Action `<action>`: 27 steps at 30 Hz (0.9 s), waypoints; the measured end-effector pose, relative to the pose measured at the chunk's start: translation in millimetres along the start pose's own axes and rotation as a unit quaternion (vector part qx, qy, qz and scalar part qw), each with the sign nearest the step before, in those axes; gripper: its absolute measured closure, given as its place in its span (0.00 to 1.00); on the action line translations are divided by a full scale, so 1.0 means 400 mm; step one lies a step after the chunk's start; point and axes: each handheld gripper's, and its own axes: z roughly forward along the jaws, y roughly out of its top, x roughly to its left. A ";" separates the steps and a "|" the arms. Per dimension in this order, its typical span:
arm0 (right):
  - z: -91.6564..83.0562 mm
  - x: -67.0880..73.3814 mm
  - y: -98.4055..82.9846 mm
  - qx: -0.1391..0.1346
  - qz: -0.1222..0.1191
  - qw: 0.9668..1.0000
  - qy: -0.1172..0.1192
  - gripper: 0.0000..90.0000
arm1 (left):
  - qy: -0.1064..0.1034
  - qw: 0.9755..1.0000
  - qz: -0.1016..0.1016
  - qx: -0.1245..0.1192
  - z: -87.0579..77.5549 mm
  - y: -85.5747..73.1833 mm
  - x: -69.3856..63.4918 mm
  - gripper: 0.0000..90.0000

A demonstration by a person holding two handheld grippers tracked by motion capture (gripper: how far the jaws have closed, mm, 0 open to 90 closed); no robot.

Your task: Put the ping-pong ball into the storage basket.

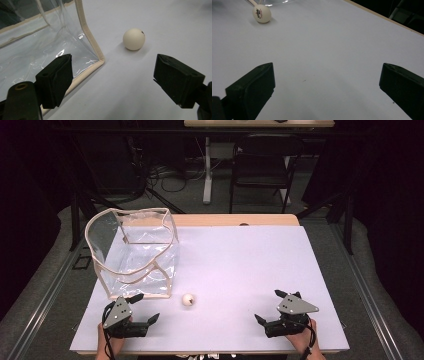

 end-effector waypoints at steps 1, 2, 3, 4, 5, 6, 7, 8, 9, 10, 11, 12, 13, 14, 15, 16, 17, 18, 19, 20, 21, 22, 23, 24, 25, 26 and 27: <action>0.000 -0.001 -0.001 0.000 0.001 1.000 0.001 0.00 | 0.000 1.000 0.000 0.000 0.000 0.000 0.000 0.18; 0.002 -0.001 -0.001 0.000 0.003 1.000 0.002 0.00 | 0.001 1.000 -0.002 0.001 0.003 0.001 0.000 0.18; 0.003 -0.002 -0.002 -0.001 0.004 1.000 0.003 0.00 | 0.000 1.000 0.000 0.001 0.004 0.001 0.000 0.18; 0.005 -0.002 -0.002 0.000 0.005 1.000 0.004 0.00 | 0.000 1.000 0.000 0.002 0.006 0.001 0.000 0.18; 0.006 -0.002 -0.002 0.002 0.006 1.000 0.005 0.00 | 0.000 1.000 0.000 0.002 0.007 0.001 0.000 0.18; 0.008 -0.001 -0.001 0.004 0.003 1.000 0.003 0.00 | -0.001 1.000 -0.001 0.002 0.008 0.000 -0.001 0.18; 0.009 -0.001 -0.001 0.005 0.003 1.000 0.004 0.00 | -0.002 1.000 0.000 0.004 0.010 0.000 -0.001 0.18; 0.010 -0.002 -0.001 0.005 0.005 1.000 0.006 0.00 | -0.004 1.000 0.001 0.006 0.011 0.000 -0.001 0.18; 0.010 -0.002 -0.001 0.006 0.006 1.000 0.005 0.00 | -0.004 1.000 0.002 0.004 0.012 0.000 -0.002 0.18; 0.010 -0.001 -0.001 0.008 0.006 1.000 0.005 0.00 | -0.006 1.000 0.002 0.005 0.014 0.000 -0.003 0.18; 0.009 -0.001 0.000 0.009 0.004 1.000 0.004 0.00 | -0.008 1.000 0.003 0.006 0.015 0.000 -0.003 0.18; 0.009 -0.002 0.002 0.008 0.003 1.000 0.003 0.00 | -0.008 1.000 0.002 0.005 0.016 0.000 -0.003 0.18; 0.009 -0.001 0.003 0.007 0.005 1.000 0.004 0.00 | -0.009 1.000 0.002 0.004 0.016 0.000 -0.002 0.18; 0.010 -0.002 0.004 0.007 0.007 1.000 0.004 0.00 | -0.008 1.000 0.003 0.005 0.016 0.000 -0.002 0.18; 0.010 -0.002 0.005 0.007 0.009 1.000 0.004 0.00 | -0.007 1.000 0.002 0.005 0.017 0.000 -0.002 0.18; 0.012 -0.002 0.005 0.009 0.010 1.000 0.005 0.00 | -0.007 1.000 0.001 0.005 0.016 0.000 -0.002 0.18; 0.012 -0.002 0.005 0.010 0.010 1.000 0.005 0.00 | -0.006 1.000 0.003 0.003 0.015 0.000 -0.001 0.18; 0.014 -0.002 0.006 0.013 0.009 1.000 0.006 0.00 | -0.005 1.000 0.003 0.004 0.014 0.001 -0.001 0.18; 0.016 -0.002 0.007 0.014 0.009 1.000 0.007 0.00 | -0.005 1.000 0.003 0.004 0.012 0.000 0.000 0.18; 0.016 -0.001 0.008 0.016 0.007 1.000 0.006 0.00 | -0.004 1.000 0.003 0.003 0.012 0.000 0.000 0.18; 0.016 -0.002 0.009 0.017 0.008 1.000 0.007 0.00 | -0.004 1.000 0.003 0.003 0.012 0.000 0.000 0.18; 0.017 -0.001 0.010 0.016 0.012 1.000 0.011 0.00 | -0.004 1.000 -0.001 0.003 0.012 -0.001 0.001 0.18; 0.018 -0.001 0.011 0.018 0.013 1.000 0.011 0.00 | -0.003 1.000 0.000 0.003 0.012 -0.001 0.001 0.18; 0.021 0.000 0.013 0.020 0.011 1.000 0.012 0.00 | -0.003 1.000 0.000 0.003 0.013 0.000 0.001 0.18; 0.024 0.001 0.014 0.022 0.011 1.000 0.014 0.00 | -0.004 1.000 0.001 0.003 0.013 0.000 0.001 0.18; 0.028 0.002 0.016 0.024 0.010 1.000 0.017 0.00 | -0.004 1.000 0.003 0.004 0.013 0.000 0.000 0.18; 0.029 0.003 0.017 0.027 0.009 0.999 0.017 0.00 | -0.003 1.000 0.002 0.004 0.012 0.001 -0.001 0.18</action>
